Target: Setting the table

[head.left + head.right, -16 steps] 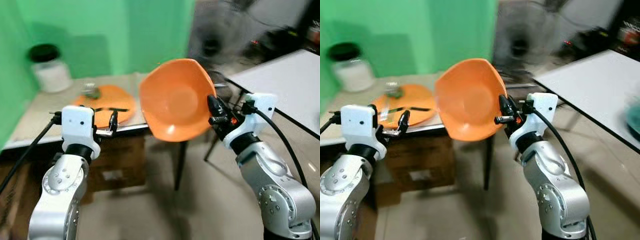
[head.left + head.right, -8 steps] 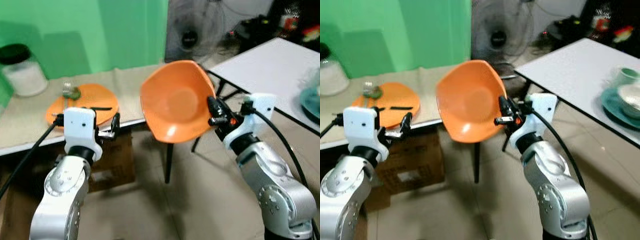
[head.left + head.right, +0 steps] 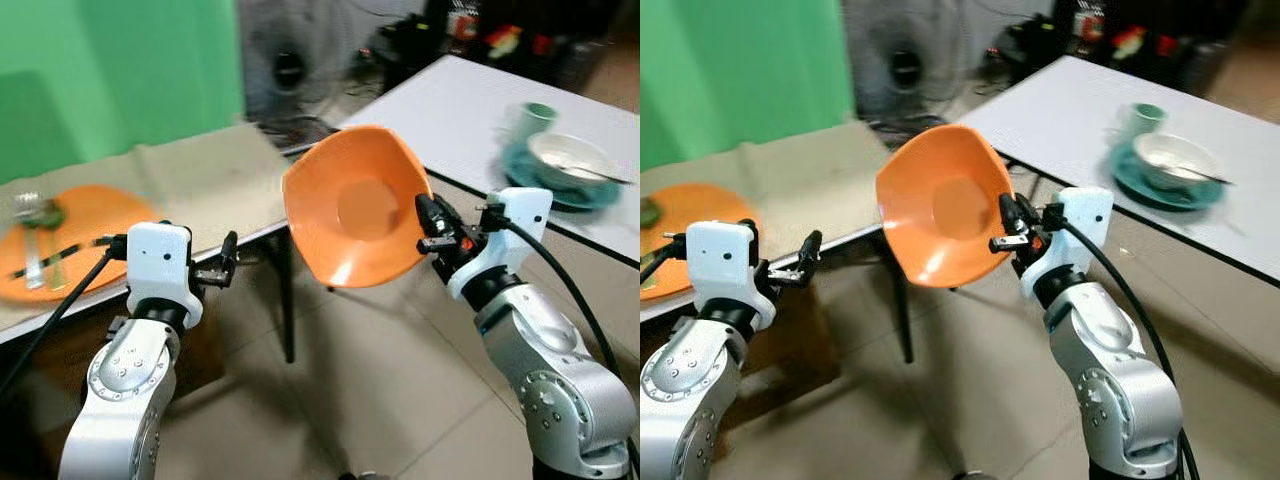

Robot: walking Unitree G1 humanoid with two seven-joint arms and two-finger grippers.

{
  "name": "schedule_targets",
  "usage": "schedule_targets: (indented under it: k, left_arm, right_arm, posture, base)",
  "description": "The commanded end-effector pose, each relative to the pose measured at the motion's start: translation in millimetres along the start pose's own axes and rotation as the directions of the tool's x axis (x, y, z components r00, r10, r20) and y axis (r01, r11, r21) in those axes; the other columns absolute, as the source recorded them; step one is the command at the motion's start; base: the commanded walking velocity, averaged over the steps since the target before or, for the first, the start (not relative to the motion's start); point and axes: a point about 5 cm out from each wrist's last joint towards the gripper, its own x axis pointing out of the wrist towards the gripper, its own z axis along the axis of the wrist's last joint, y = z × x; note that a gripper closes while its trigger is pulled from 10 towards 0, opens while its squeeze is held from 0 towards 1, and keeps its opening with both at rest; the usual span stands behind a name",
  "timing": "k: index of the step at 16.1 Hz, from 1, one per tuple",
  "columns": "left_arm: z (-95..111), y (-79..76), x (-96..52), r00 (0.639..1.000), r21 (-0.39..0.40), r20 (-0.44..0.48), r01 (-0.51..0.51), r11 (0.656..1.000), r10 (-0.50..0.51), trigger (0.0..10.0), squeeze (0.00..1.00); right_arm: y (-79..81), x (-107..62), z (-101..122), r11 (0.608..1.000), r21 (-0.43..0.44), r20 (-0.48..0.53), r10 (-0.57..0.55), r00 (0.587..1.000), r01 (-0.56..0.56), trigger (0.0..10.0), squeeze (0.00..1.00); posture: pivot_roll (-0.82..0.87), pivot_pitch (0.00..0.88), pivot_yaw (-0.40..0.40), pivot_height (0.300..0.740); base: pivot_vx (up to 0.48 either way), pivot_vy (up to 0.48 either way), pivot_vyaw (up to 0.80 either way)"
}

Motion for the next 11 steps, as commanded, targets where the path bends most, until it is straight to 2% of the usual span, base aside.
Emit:
schedule_targets:
  k: [1, 6, 11]
  left_arm:
    - [2.7, -3.3, 1.5, 1.0, 0.002, 0.014, 0.008, 1.0, -0.008, 10.0, 0.0]
    - [3.0, -3.1, 4.0, 1.0, 0.008, 0.015, 0.017, 1.0, -0.017, 10.0, 0.0]
    - [2.9, -4.6, 5.2, 1.0, 0.014, 0.013, 0.027, 1.0, -0.027, 10.0, 0.0]
  right_arm:
    - [-1.1, -2.0, 5.7, 1.0, -0.01, 0.033, 0.0, 0.999, 0.0, 10.0, 0.0]
    - [-1.7, -3.0, 5.4, 1.0, -0.016, 0.03, -0.014, 0.999, 0.014, 10.0, 0.0]
    - [-1.1, -4.7, 4.6, 1.0, -0.014, 0.025, -0.018, 1.0, 0.018, 10.0, 0.0]
  posture:
    - [-0.03, 0.0, -0.038, 0.74]
    - [-0.04, 0.0, -0.027, 0.74]
    - [-0.05, 0.0, -0.024, 0.74]
  base:
    - [0.0, -0.345, 0.0]
    - [0.0, -0.337, 0.0]
    - [0.0, -0.329, -0.56]
